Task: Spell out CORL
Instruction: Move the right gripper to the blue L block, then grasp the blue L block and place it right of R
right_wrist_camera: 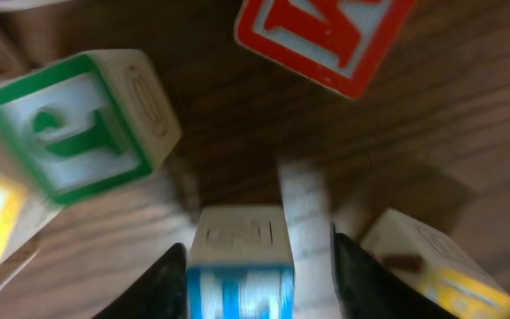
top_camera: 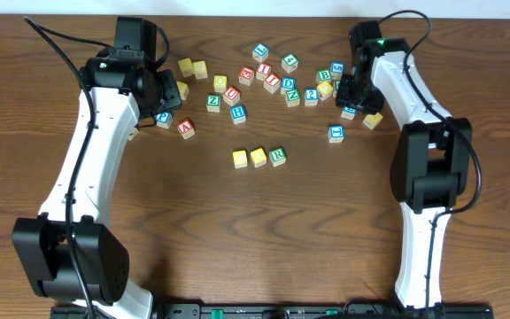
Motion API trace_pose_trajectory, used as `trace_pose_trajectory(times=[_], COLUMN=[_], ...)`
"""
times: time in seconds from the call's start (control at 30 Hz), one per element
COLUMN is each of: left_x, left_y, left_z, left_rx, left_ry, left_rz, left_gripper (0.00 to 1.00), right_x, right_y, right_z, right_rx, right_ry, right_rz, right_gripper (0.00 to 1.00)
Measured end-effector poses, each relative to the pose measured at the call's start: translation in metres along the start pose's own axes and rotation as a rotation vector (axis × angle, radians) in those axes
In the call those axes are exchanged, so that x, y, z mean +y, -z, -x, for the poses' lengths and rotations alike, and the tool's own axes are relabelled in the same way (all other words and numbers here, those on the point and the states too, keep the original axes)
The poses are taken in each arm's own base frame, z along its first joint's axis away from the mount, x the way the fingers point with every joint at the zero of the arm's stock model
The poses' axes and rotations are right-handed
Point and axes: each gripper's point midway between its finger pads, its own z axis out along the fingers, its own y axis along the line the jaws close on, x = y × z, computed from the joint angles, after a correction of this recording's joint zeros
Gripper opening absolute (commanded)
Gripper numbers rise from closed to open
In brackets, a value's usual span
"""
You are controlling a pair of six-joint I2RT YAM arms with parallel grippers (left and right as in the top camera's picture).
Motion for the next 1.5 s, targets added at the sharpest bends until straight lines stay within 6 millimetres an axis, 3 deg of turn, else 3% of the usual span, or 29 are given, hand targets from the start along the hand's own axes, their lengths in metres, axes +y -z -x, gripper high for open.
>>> trace_pose_trajectory(times=[0.23,0.5,0.63,0.7,0.8,0.9,0.97,1.07,1.23,1.33,1.5], left_x=[0.000,0.000,0.000,0.000,-0.001,-0.001,-0.001,-0.001,-0.001,-0.001,-0.001], left_y=[0.000,0.000,0.000,0.000,0.000,0.000,0.000,0.000,0.000,0.000,0.000], left_z=[0.000,0.000,0.001,0.001,0.001,0.001,0.001,0.002,0.002,0.002,0.001], left_rx=[0.000,0.000,-0.002,-0.005,-0.006,-0.006,-0.006,-0.007,-0.007,-0.006,-0.006], left_ry=[0.000,0.000,0.000,0.000,0.000,0.000,0.000,0.000,0.000,0.000,0.000], left_rz=[0.000,0.000,-0.001,-0.002,-0.002,-0.002,-0.002,-0.003,-0.002,-0.003,-0.002], left_gripper=[0.43,0.43,0.43,0.43,0.43,0.43,0.43,0.43,0.43,0.43,0.43], right_x=[0.003,0.002,0.008,0.020,0.038,0.058,0.075,0.096,0.101,0.099,0.100], right_y=[-0.010,-0.003,0.031,0.072,0.115,0.130,0.126,0.104,0.059,0.037,0.018], right_z=[0.002,-0.011,-0.016,-0.017,-0.031,-0.054,-0.072,-0.104,-0.138,-0.145,-0.144], right_rx=[-0.002,0.045,0.029,-0.027,-0.070,-0.054,-0.032,0.020,0.075,0.076,0.040], right_ry=[-0.009,0.012,0.055,0.102,0.179,0.258,0.314,0.398,0.458,0.465,0.470], right_rz=[0.005,0.004,0.026,0.075,0.126,0.139,0.139,0.119,0.068,0.058,0.071], right_gripper=[0.17,0.16,0.15,0.16,0.16,0.16,0.16,0.16,0.15,0.15,0.18])
